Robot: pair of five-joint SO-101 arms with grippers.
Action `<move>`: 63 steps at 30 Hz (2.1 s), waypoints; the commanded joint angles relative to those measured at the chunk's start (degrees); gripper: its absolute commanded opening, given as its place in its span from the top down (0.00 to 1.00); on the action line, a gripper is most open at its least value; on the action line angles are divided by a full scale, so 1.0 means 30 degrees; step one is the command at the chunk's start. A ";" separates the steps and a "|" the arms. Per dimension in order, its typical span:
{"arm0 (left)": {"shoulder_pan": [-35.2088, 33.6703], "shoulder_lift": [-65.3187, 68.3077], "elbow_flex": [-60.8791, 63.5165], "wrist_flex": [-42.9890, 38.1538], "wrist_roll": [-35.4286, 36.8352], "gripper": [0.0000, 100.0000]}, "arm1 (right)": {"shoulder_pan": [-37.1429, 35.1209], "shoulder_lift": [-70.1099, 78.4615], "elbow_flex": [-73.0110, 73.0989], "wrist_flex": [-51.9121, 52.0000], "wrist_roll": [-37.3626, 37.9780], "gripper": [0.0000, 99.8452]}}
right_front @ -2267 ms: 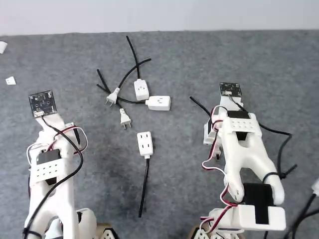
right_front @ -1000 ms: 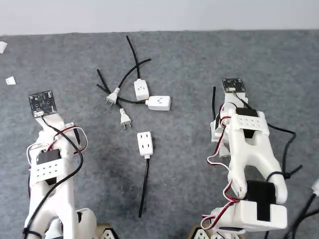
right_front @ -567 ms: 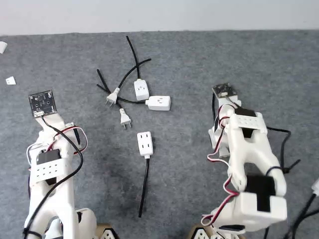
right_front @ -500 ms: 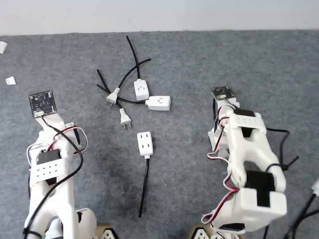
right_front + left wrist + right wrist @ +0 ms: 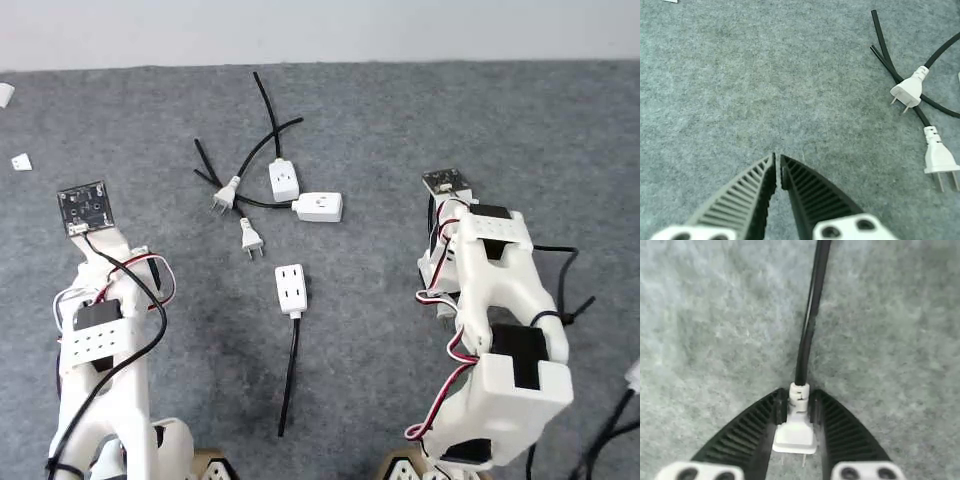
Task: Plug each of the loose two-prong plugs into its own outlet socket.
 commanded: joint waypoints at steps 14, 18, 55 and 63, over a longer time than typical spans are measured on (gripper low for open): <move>0.0645 -0.0410 -0.1187 0.1758 -0.0322 0.99 | -0.3326 -0.8747 -0.1465 0.5201 -0.2198 0.99; 0.0674 0.0000 -0.1245 0.1817 -0.0322 0.99 | -0.6579 -1.2176 -0.1553 0.5465 -0.2168 0.99; 0.5656 0.4894 -0.3355 0.6271 -1.1282 0.99 | -1.5487 -1.3905 0.2110 -0.1158 -0.3780 0.99; 0.5011 0.6300 -0.4586 0.6799 -1.0989 0.99 | -1.3348 -1.3905 0.1993 -0.1216 -0.4396 0.99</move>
